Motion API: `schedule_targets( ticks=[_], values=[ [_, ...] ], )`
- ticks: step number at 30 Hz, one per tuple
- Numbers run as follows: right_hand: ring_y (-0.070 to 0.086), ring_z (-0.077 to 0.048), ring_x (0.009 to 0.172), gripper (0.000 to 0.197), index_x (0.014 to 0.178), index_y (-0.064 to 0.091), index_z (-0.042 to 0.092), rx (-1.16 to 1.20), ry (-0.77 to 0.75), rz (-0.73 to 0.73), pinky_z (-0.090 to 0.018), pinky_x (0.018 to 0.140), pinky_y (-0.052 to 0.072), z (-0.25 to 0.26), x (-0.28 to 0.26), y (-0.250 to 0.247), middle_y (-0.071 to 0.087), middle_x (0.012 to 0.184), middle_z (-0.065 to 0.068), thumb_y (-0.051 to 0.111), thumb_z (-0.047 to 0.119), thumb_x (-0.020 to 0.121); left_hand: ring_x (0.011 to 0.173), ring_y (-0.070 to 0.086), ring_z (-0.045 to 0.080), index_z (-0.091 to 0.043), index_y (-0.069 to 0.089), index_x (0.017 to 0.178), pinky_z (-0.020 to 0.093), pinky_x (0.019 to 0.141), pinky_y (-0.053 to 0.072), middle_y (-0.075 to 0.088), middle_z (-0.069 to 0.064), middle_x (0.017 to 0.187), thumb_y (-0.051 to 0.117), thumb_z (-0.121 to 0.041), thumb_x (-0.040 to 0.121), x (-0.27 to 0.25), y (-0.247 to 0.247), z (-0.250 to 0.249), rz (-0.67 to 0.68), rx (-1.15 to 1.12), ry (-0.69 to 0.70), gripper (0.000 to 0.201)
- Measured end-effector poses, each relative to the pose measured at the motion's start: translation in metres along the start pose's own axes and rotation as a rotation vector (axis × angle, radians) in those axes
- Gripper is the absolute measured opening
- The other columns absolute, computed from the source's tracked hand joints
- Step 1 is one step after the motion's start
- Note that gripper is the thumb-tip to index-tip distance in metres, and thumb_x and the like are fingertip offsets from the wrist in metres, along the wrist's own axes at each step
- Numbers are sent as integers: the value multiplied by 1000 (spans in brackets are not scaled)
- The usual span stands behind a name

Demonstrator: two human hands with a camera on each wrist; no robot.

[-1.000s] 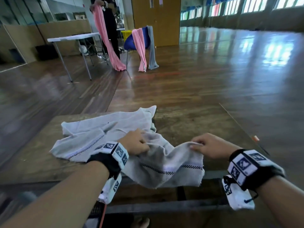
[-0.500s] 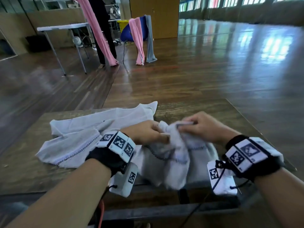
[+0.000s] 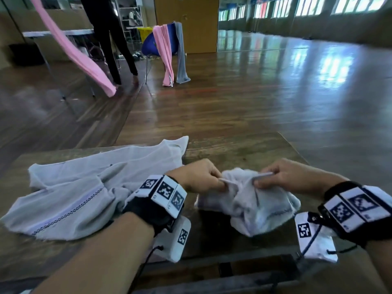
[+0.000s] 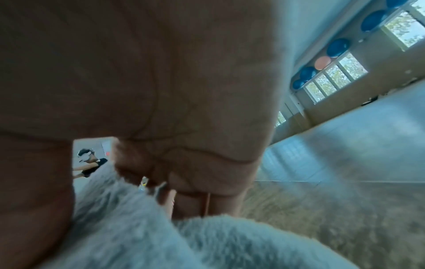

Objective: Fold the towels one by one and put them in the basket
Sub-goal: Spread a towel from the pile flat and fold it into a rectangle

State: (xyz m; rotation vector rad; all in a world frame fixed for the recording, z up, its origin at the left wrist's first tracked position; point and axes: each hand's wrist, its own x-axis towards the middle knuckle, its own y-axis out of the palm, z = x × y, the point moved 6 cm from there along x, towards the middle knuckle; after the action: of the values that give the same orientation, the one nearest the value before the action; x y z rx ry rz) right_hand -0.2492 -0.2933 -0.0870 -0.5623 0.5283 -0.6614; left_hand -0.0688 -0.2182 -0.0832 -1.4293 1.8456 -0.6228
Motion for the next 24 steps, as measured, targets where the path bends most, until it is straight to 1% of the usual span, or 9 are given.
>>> schedule_targets(
  ticks=[2,4,6,8,11,13,16,20,24],
  values=[
    [67,-10,60,35,79,76,2,-110,48,33,-25,62,51,-6,13,-8,75,72,-2,71,34,91,63,42,10,-5,70,67,27,61,36,51,-2,62,67,-21,90,13,2,-1,32,53,-12,28],
    [49,-4,46,40,67,69,-1,-233,-77,-254,-27,57,42,6,32,-37,60,56,5,71,31,92,55,33,13,-13,50,48,29,57,28,40,-1,53,65,-12,89,28,-18,-12,-184,-4,62,44],
    [47,4,54,32,63,69,13,-136,-273,-647,-23,60,41,26,38,-71,58,60,16,70,23,94,65,51,16,-16,60,55,28,66,38,60,6,72,61,-1,87,35,-53,-21,-555,-74,162,35],
    [59,4,101,12,91,77,29,-31,-405,-840,-23,89,45,38,40,-93,67,110,18,66,26,97,112,59,25,-20,72,75,34,97,44,57,7,134,62,-8,89,38,-82,-22,-827,-9,194,21],
    [47,-21,137,24,117,75,29,-183,-289,-923,-38,108,39,27,49,-107,47,152,5,62,36,98,127,50,33,-19,75,95,43,106,41,43,12,150,59,-19,92,45,-104,-3,-932,7,88,17],
    [56,-31,122,25,117,75,28,-207,-173,-1019,-41,99,47,12,43,-113,58,133,-11,59,35,98,123,52,35,-20,74,114,38,104,40,60,19,131,54,-16,94,43,-108,16,-969,58,14,28],
    [65,-34,102,23,109,77,28,-129,-100,-1063,-43,87,55,-7,34,-114,73,103,-10,56,32,99,98,63,38,-11,75,108,28,78,43,71,22,98,52,-10,95,31,-101,29,-1015,-26,12,27],
    [70,-36,75,20,99,76,30,-33,-26,-1007,-44,71,59,-23,38,-106,69,69,1,57,35,98,93,71,26,-21,74,114,31,80,56,74,6,108,53,-18,97,31,-91,33,-976,-163,-64,27],
    [76,-22,62,19,95,76,23,358,66,-761,-40,65,63,-47,64,-91,77,71,-1,59,31,99,59,73,30,-21,73,83,31,48,57,72,9,90,57,-17,96,48,-75,62,-779,-555,-266,21]
  ],
)
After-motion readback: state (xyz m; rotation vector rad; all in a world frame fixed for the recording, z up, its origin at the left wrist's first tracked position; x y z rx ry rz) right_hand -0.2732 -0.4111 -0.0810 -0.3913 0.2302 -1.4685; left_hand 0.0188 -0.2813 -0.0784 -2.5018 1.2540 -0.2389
